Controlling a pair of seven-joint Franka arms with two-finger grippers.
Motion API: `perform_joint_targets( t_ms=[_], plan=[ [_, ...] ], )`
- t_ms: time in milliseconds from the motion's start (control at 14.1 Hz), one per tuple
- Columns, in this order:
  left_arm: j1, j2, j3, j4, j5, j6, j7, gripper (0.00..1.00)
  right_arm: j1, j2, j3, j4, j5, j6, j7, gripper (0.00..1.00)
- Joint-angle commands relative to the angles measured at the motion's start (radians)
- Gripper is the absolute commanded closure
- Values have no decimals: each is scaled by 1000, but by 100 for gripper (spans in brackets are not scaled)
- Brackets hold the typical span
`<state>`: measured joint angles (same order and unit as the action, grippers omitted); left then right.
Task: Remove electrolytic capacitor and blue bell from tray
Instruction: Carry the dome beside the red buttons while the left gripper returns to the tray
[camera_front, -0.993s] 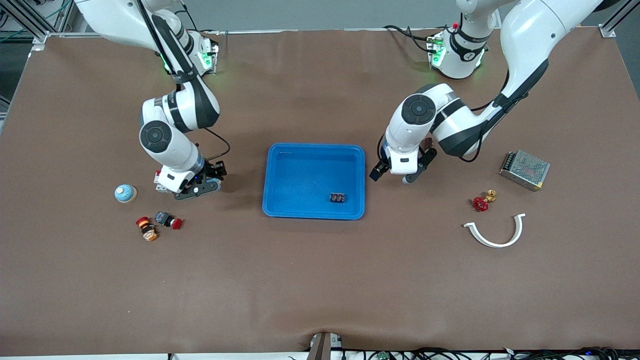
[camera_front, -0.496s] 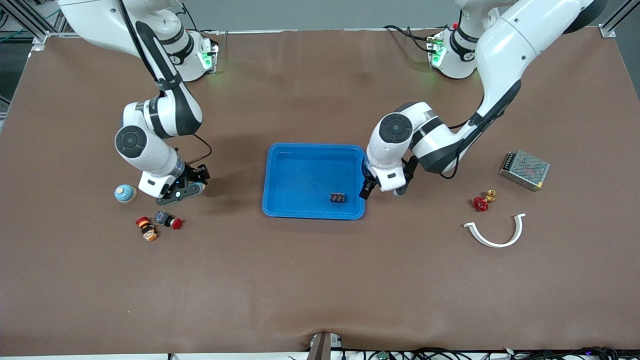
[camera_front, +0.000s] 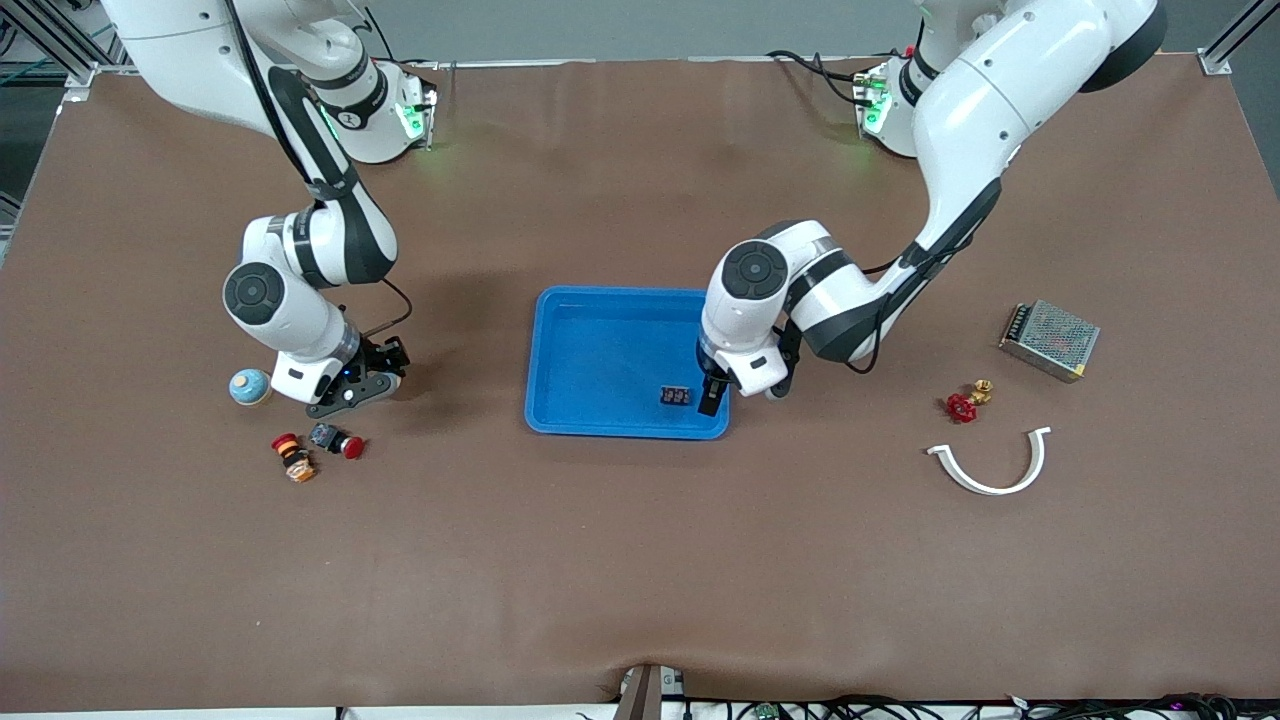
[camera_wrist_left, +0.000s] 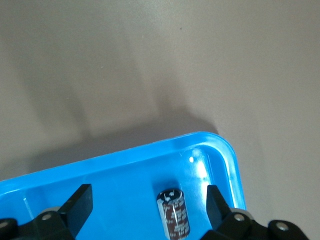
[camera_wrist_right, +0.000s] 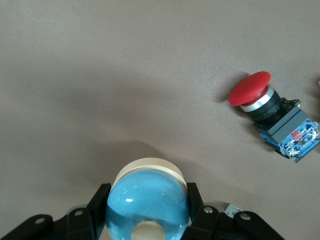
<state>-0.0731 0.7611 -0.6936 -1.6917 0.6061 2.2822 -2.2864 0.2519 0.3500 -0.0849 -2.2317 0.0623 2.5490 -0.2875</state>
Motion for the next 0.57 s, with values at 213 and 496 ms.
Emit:
perform_joint_targets(
  t_ms=[213, 496],
  plan=[
    [-67, 78, 37, 95, -16, -4, -108, 0, -19, 47, 14, -9, 4, 74, -50, 57],
    [-89, 95, 39, 130, -16, -4, -152, 0, -17, 63, 14, -9, 2, 89, -50, 57]
  ],
)
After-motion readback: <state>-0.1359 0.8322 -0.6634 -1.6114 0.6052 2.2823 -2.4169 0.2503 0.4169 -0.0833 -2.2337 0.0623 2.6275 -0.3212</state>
